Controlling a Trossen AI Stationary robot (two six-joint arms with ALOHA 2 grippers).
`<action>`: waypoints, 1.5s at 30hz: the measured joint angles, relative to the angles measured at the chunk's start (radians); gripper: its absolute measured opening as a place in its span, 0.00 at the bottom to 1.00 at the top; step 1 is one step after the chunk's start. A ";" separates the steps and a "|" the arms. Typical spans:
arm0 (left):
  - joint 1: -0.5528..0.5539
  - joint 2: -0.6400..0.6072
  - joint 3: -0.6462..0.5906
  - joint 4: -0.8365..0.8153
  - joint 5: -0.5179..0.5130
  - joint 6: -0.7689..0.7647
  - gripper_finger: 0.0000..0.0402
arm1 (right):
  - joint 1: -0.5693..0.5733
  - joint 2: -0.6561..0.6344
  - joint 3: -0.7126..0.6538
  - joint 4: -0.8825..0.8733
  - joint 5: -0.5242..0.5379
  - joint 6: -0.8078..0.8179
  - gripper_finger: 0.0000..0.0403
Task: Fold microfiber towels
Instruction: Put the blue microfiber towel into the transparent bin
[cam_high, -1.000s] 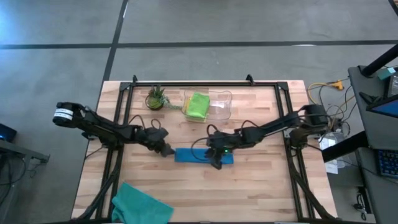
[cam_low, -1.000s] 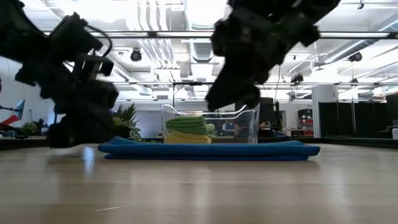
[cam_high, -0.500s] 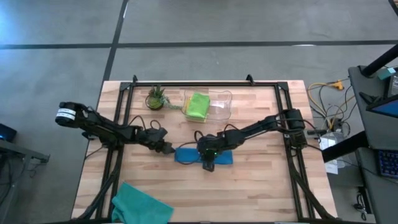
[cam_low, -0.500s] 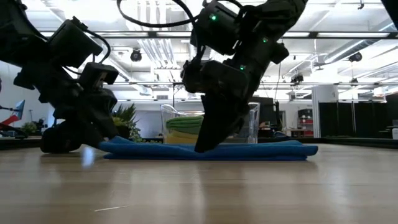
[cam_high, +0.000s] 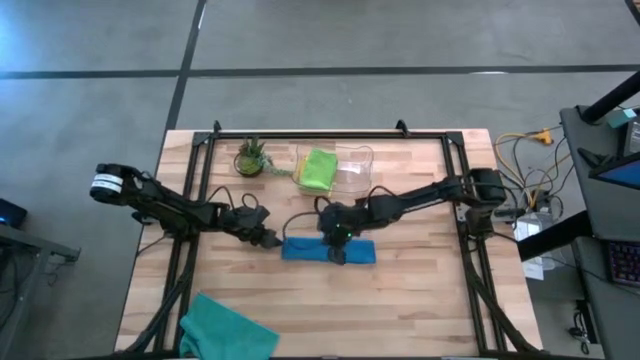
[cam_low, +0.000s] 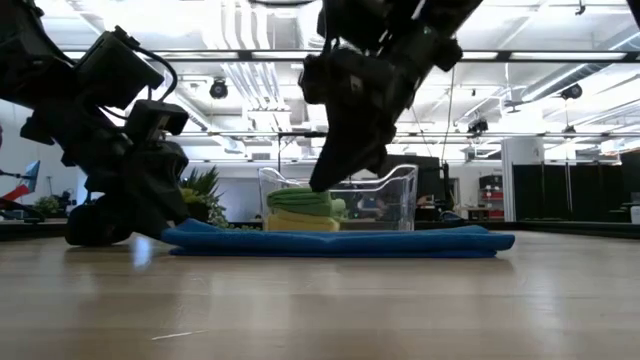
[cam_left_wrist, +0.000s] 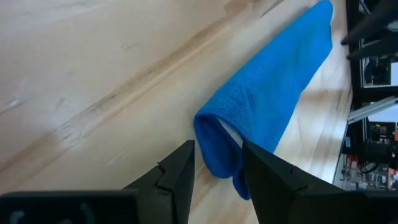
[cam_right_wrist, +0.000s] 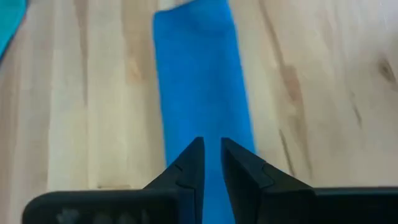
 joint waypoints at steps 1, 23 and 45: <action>0.000 0.000 0.000 0.001 -0.007 -0.001 0.29 | -0.012 0.000 -0.001 -0.008 -0.015 0.000 0.12; 0.000 0.000 0.000 0.011 -0.025 0.000 0.29 | -0.124 0.092 -0.005 -0.029 -0.207 -0.109 0.27; 0.000 0.000 0.001 0.014 -0.044 0.000 0.29 | -0.109 0.132 -0.004 -0.042 -0.297 -0.140 0.12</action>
